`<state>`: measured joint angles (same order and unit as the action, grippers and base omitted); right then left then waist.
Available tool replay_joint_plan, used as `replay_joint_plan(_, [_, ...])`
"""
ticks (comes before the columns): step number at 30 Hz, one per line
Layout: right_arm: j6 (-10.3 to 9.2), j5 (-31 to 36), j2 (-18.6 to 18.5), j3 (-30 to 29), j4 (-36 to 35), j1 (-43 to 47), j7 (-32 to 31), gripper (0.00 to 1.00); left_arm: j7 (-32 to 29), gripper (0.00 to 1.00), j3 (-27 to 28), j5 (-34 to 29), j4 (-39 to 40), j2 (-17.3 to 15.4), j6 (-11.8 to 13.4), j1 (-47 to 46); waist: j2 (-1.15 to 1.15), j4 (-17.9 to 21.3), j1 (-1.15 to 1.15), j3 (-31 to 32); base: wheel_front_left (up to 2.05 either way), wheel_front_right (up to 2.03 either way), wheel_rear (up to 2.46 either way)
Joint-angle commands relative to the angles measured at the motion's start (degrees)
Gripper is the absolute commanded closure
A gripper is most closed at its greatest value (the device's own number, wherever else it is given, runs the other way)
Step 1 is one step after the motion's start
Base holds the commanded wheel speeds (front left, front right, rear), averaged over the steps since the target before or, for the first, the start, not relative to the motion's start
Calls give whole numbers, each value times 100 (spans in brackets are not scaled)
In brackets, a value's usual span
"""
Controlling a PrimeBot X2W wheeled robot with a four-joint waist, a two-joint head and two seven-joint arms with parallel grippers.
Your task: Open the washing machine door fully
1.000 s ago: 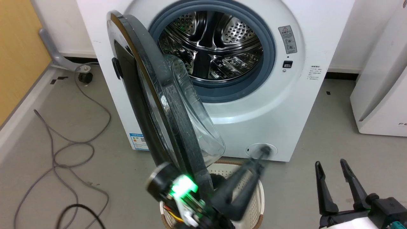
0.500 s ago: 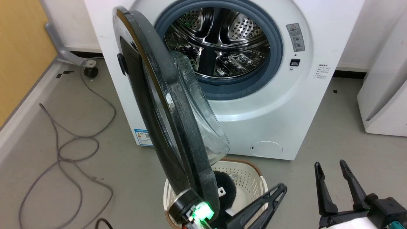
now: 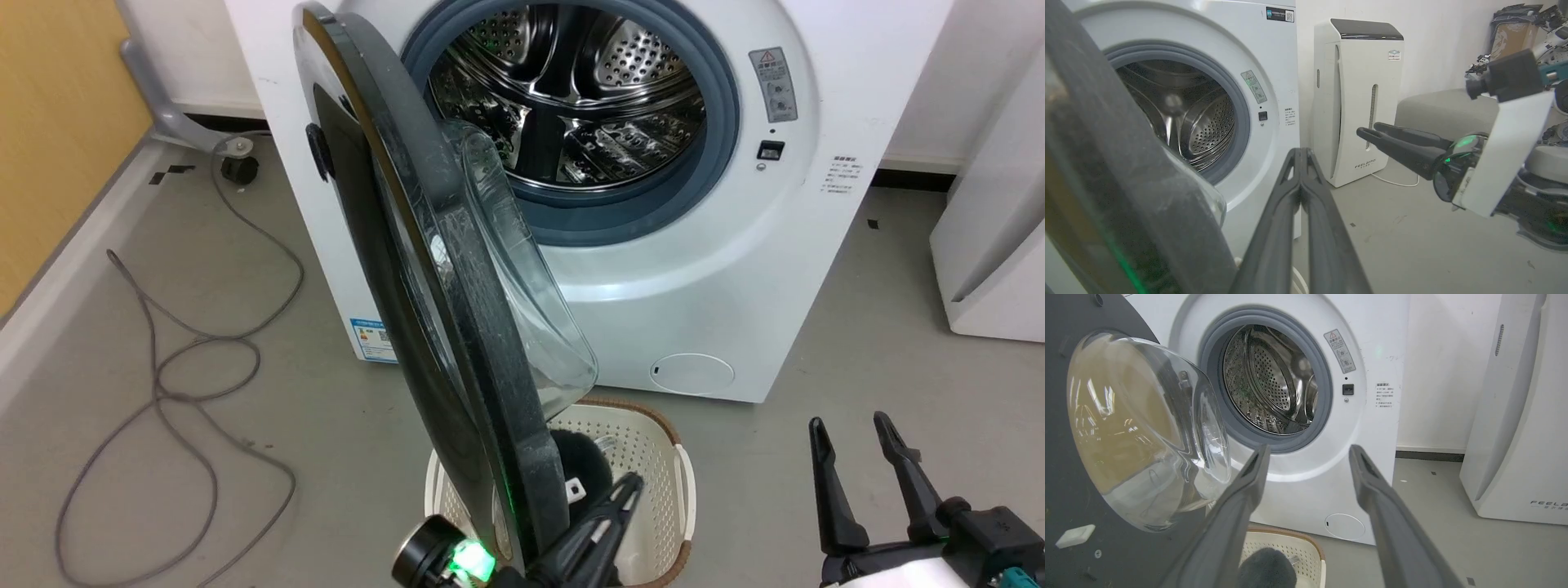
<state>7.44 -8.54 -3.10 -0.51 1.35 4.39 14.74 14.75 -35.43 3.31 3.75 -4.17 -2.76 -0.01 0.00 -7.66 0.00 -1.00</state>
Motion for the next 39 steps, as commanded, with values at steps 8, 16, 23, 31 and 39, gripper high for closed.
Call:
replay_joint_plan(8, [5, 82, 23, -29, 44, -48, 26, 0, 25, 100, 314, 78, -417, 67, 141, 23, 0, -163, 0, -64, 0, 0, 0])
replay_joint_plan(16, [5, 107, 23, -25, 81, -25, 26, 0, 25, 100, 361, 59, -445, 96, 112, 79, 0, -506, 0, -54, 0, 0, 0])
replay_joint_plan(23, [5, 66, 23, -35, 93, 34, 26, 0, 25, 100, 371, -12, -397, 95, 79, 215, 0, -1005, 0, 0, 0, 0, 0])
replay_joint_plan(31, [5, 49, 23, -31, 70, 20, 26, 0, 25, 100, 492, -69, -325, 50, 91, 326, 0, -1623, 0, -35, 0, 0, 0])
replay_joint_plan(39, [5, 49, 23, -52, 49, 22, 26, 0, 25, 100, 680, -119, -152, -110, 169, 489, 0, -2071, 0, -103, 0, 0, 0])
